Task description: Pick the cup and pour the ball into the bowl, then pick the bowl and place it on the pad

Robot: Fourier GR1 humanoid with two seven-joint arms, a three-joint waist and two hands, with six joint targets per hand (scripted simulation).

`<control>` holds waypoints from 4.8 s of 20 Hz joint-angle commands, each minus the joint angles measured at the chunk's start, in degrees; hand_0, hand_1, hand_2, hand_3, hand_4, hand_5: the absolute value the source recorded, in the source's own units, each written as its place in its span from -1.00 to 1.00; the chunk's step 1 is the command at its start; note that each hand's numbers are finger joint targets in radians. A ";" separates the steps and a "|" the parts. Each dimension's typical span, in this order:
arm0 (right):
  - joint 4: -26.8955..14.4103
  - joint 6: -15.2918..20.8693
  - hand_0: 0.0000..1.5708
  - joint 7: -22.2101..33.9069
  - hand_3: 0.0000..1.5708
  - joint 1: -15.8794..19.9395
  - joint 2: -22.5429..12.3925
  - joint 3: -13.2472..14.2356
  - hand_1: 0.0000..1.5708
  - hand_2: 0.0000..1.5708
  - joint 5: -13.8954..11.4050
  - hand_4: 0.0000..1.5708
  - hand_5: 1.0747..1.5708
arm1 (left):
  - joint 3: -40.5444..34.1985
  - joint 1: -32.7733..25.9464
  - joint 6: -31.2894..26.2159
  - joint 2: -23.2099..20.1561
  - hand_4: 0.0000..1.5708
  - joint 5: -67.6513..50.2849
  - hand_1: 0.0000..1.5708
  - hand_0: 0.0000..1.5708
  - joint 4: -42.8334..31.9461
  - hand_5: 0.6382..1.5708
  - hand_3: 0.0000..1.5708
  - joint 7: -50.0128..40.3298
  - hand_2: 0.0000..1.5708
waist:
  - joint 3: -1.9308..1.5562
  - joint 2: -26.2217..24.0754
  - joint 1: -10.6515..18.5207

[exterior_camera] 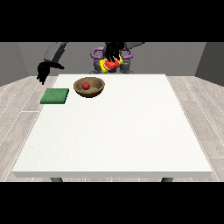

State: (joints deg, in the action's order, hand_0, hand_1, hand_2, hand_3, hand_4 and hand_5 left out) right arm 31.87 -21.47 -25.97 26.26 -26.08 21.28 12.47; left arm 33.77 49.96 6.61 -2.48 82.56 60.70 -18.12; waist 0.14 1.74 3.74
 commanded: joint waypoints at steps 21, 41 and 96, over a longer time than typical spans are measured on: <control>10.44 4.51 -1.00 5.85 -1.00 2.46 9.78 -4.97 -1.00 -1.00 0.44 -0.63 0.93 | -39.68 -18.19 6.52 1.43 -1.00 -64.15 -1.00 -1.00 0.42 0.89 -1.00 36.17 -1.00 | -0.02 11.67 -3.64; 1.65 8.07 -1.00 -2.53 -1.00 -0.72 15.68 -5.32 -1.00 -1.00 -0.45 -0.85 0.82 | -37.10 -13.55 1.11 -0.87 -1.00 -65.97 -1.00 -1.00 3.77 0.97 -1.00 30.83 -1.00 | -0.16 11.28 1.52; 2.12 8.14 1.00 26.94 1.00 9.59 -5.47 3.45 1.00 1.00 6.77 0.33 0.96 | -40.13 -18.81 5.16 -2.71 -1.00 -68.70 -1.00 -1.00 3.38 0.99 -1.00 42.03 -1.00 | -0.19 15.94 -1.14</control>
State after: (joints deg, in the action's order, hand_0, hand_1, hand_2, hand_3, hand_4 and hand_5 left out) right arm 36.39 -11.28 3.57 34.42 -28.62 21.77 17.20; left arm -6.95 29.76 9.17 -6.42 12.98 62.63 20.66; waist -0.03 12.42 1.63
